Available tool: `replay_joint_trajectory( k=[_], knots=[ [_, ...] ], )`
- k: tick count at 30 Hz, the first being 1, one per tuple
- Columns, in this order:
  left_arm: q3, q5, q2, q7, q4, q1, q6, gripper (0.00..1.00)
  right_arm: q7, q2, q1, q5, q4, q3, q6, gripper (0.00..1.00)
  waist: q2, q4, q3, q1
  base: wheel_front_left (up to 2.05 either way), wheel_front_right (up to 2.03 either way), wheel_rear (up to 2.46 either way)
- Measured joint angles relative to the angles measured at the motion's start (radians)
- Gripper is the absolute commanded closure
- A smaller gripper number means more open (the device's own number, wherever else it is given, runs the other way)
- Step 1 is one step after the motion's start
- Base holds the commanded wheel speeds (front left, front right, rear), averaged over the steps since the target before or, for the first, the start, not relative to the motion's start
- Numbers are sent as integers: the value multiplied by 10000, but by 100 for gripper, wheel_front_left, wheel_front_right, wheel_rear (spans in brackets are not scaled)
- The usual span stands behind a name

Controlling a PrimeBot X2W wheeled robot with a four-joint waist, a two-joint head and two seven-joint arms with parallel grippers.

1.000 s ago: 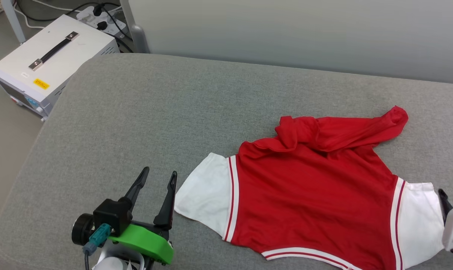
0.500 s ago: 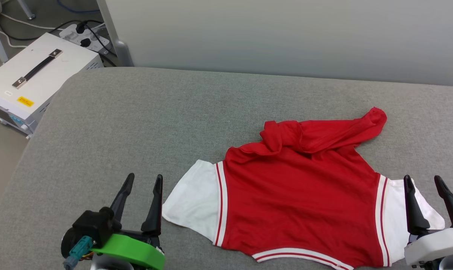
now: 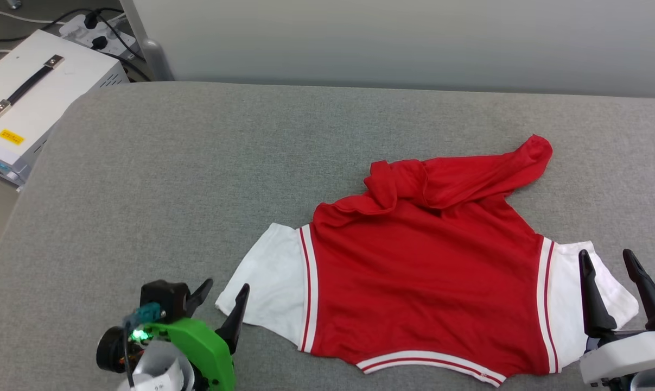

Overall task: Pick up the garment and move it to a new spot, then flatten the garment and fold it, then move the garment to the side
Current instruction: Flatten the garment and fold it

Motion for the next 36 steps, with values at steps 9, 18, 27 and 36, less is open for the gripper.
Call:
replay_joint_trajectory(
  k=[9, 18, 27, 36],
  knots=[
    [-324, 29, 587, 3753, -161, -755, 876, 0, 86, 4, -278, -12, -75, 280, 0, 0, 0, -381, 578, 0, 0, 0, 0],
    [-499, 617, 830, 4594, 270, -993, 1657, 0, 81, -6, -414, -82, -58, 359, 0, 0, 0, -787, 1129, 0, 0, 0, 0],
    [-604, 280, 708, 4721, 433, -1110, 1469, 100, 92, -54, -468, -96, 33, 291, 0, 0, 0, -829, 1195, 0, 0, 0, 0],
    [217, -192, 629, 3409, -882, -695, 1697, 100, 2874, -765, -315, -150, 458, -127, 2, 0, 0, -445, 655, 0, 0, 0, 0]
  ],
)
